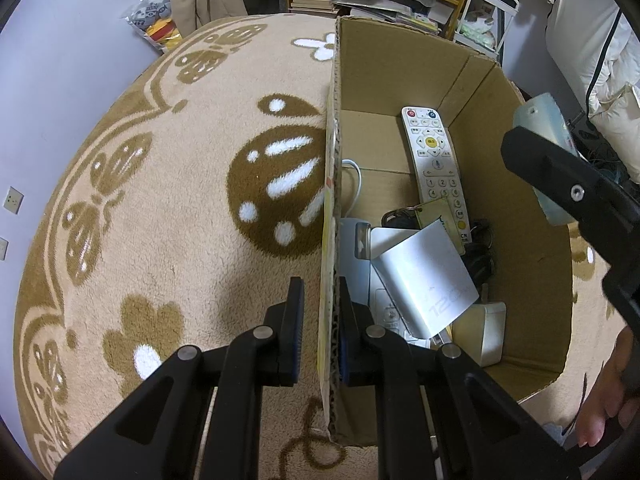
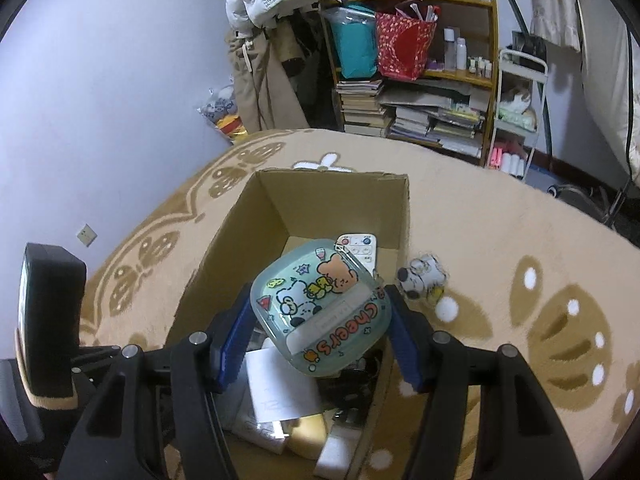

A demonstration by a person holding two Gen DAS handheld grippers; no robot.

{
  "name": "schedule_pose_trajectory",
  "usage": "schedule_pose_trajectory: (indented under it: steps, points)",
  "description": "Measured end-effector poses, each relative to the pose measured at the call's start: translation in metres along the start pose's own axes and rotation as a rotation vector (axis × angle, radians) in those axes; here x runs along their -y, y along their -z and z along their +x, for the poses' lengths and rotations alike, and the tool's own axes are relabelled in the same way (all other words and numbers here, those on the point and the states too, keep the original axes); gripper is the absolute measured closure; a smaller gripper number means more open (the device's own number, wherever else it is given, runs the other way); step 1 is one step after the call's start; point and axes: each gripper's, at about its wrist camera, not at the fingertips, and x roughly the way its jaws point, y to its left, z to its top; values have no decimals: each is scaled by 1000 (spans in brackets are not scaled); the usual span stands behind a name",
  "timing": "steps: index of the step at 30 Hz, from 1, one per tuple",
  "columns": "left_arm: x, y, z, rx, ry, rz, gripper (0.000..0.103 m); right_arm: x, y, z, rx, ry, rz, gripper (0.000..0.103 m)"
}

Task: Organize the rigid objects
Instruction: 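Lower the green tin case into the box and open the right gripper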

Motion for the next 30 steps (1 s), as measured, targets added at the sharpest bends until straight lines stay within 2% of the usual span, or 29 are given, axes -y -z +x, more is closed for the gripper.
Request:
schedule_pose_trajectory:
  steps: [4, 18, 29, 30]
  points:
    - [-1, 0, -1, 1, 1, 0, 89, -5, -1, -2, 8, -7, -9, 36]
    - [1, 2, -2, 4, -3, 9, 89, 3, 6, 11, -60, -1, 36, 36]
    - [0, 3, -2, 13, -6, 14, 88, 8, 4, -2, -35, 6, 37, 36]
    - [1, 3, -3, 18, -10, 15, 88, 9, 5, -4, -40, 14, 41, 33]
